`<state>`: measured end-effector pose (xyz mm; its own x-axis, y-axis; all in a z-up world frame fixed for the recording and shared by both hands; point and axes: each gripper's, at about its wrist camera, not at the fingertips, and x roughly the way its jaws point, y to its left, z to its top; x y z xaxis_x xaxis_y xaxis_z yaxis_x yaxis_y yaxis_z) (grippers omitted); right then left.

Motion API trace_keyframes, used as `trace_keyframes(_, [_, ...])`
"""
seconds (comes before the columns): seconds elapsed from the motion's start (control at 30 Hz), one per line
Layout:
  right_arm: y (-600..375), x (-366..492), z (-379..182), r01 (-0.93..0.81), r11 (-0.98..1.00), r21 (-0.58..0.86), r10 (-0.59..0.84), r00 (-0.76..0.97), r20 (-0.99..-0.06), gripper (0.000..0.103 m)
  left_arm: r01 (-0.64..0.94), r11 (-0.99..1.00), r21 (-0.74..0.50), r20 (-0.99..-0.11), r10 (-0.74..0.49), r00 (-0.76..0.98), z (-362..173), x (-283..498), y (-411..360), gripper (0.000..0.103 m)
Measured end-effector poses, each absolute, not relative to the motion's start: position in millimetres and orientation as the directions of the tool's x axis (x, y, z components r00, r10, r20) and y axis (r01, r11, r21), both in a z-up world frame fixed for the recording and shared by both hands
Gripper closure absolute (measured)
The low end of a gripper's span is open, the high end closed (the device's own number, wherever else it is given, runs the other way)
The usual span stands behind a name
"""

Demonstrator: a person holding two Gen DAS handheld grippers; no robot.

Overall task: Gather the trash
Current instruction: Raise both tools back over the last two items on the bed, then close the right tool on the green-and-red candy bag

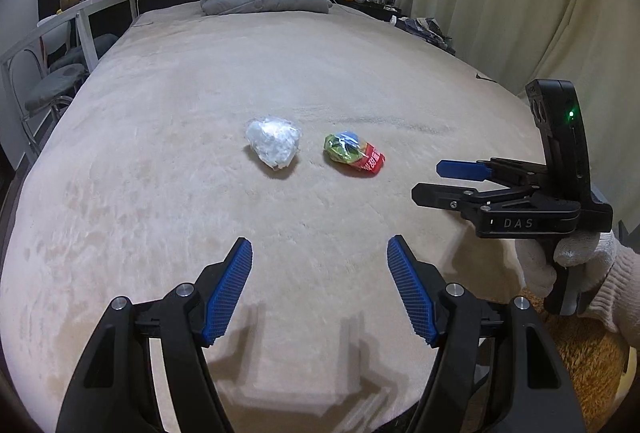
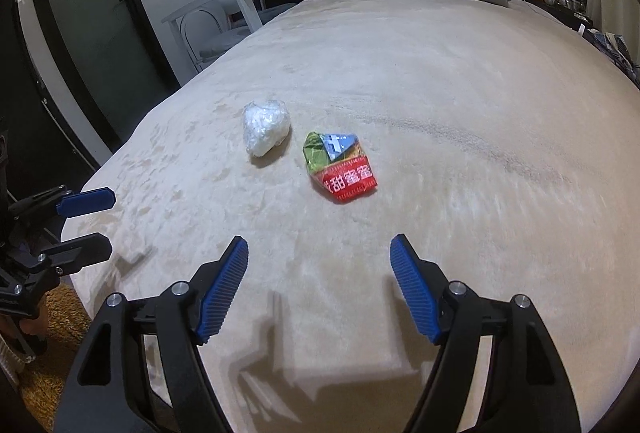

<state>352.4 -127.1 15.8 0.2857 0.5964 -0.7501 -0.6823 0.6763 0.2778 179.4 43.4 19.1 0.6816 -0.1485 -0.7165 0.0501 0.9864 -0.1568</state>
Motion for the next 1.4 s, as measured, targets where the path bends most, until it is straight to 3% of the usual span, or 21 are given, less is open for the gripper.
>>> trace_keyframes(0.23, [-93,387,-1,-0.679,0.693,0.242,0.567,0.306,-0.764,0.029,0.024,0.98,-0.199,-0.708,-0.16,0.688,21,202,68,0.034])
trace_keyframes(0.6, [-51,418,-27,-0.719,0.667,0.196,0.543,0.289,-0.788,0.028,-0.014,0.987,-0.161,-0.725,-0.109,0.681,10,217,99,0.034])
trace_keyframes(0.63, [-47,418,-28,-0.723,0.664,0.187,0.539,0.291,-0.79,0.031,-0.016,0.986,-0.163,-0.725,-0.109,0.68,9,219,102,0.034])
trace_keyframes(0.7, [-43,418,-29,-0.728,0.665,0.166,0.528,0.302,-0.794,0.049,-0.019,0.985,-0.171,-0.725,-0.113,0.68,7,222,106,0.034])
trace_keyframes(1.03, [-55,412,-9,-0.715,0.669,0.202,0.562,0.309,-0.767,0.05,-0.019,0.989,-0.146,-0.715,-0.092,0.693,-4,252,102,0.034])
trace_keyframes(1.1, [-64,410,-3,-0.711,0.671,0.21,0.572,0.315,-0.758,0.05,-0.024,0.988,-0.154,-0.719,-0.096,0.689,-7,261,100,0.025])
trace_keyframes(1.33, [-92,410,8,-0.683,0.689,0.241,0.587,0.332,-0.738,0.05,-0.011,0.988,-0.154,-0.711,-0.103,0.695,-14,290,89,0.025])
trace_keyframes(1.4, [-98,411,10,-0.676,0.693,0.25,0.591,0.333,-0.735,0.05,-0.006,0.989,-0.148,-0.711,-0.102,0.696,-17,299,85,0.017])
